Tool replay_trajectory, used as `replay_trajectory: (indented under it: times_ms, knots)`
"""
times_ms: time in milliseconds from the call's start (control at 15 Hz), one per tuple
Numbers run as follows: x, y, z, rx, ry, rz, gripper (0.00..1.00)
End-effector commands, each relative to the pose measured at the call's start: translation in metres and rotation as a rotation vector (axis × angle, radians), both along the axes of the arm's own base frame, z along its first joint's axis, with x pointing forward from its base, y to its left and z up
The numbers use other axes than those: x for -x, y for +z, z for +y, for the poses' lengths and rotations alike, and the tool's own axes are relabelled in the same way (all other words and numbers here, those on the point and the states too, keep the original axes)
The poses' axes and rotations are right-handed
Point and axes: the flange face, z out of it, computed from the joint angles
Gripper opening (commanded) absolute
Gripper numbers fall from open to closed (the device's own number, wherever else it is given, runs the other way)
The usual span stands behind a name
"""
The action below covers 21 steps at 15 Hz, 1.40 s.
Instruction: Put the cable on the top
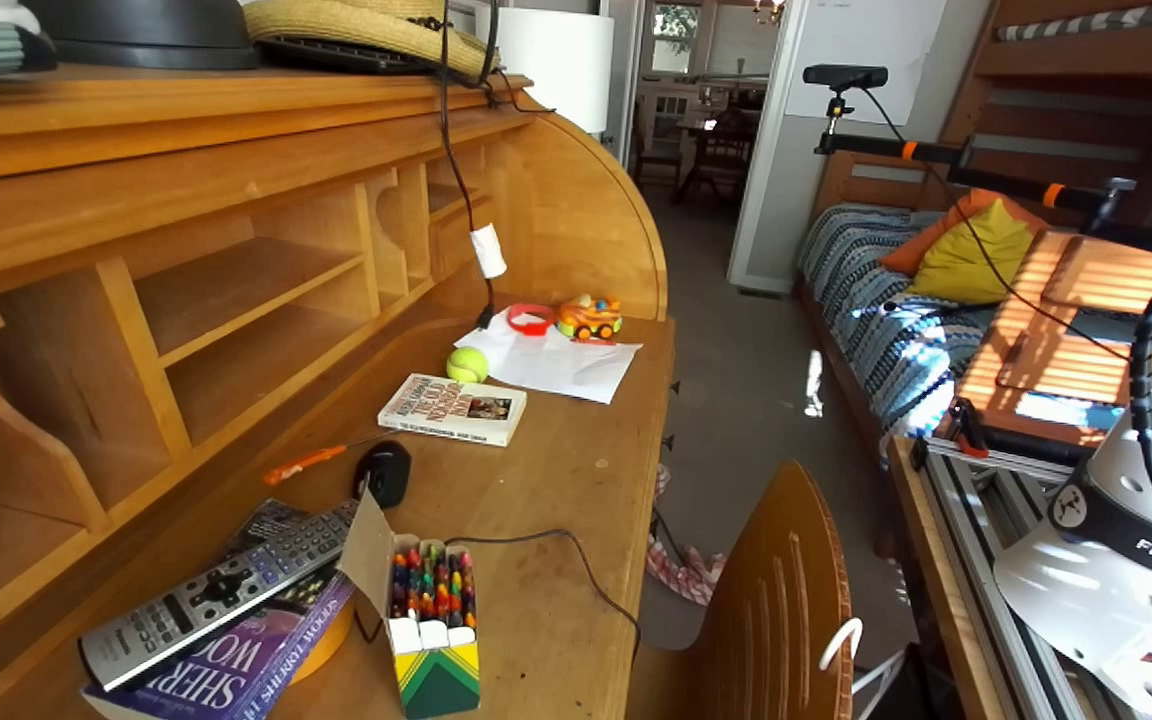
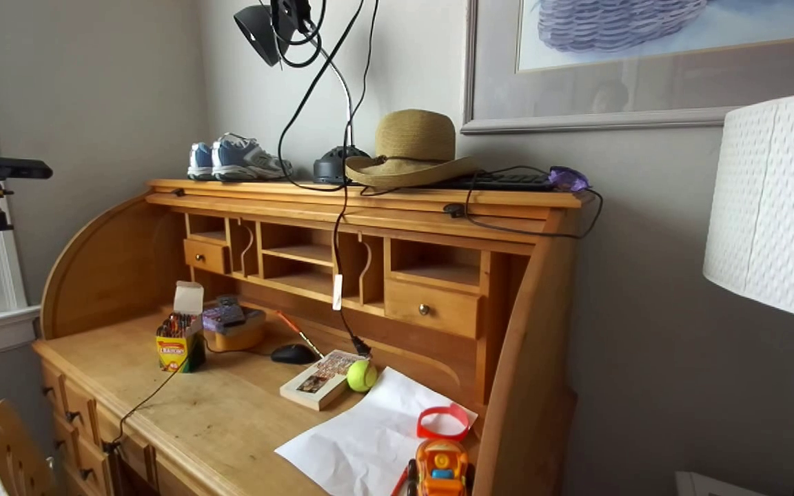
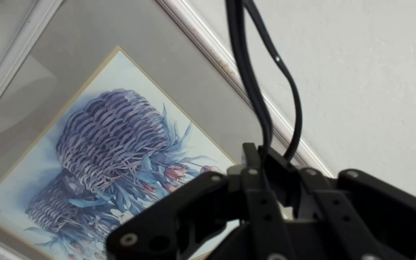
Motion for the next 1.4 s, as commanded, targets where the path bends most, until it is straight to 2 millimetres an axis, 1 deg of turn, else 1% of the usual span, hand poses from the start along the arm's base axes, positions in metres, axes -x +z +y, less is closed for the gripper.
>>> replay_trajectory:
  times_ms: [0,133,333,467,600,867,933,1000,1133,1200,1267,1333]
  knots:
    - [0.0,0.001,0.0,-0.003,-0.004,-0.001,0.02]
    - [-0.009,-0.004,0.001,0.023,-0.021,0.012,0.02]
    - [-0.034,-0.032,-0.004,-0.017,-0.025,0.055,0.02]
    - [-0.05,-0.051,0.002,-0.068,0.002,0.096,0.02]
    - [-0.065,-0.071,0.004,-0.133,0.009,0.126,0.02]
    - [-0.079,-0.095,0.004,-0.257,-0.001,0.173,0.02]
    - [-0.079,-0.102,0.002,-0.29,-0.014,0.187,0.02]
    - [-0.079,-0.106,-0.002,-0.321,-0.025,0.196,0.02]
    - [-0.079,-0.106,-0.011,-0.385,-0.037,0.212,0.02]
    - [-0.08,-0.102,-0.015,-0.402,-0.041,0.216,0.26]
    - [-0.081,-0.095,-0.018,-0.417,-0.043,0.219,0.36]
    - [-0.082,-0.086,-0.021,-0.43,-0.048,0.219,0.41]
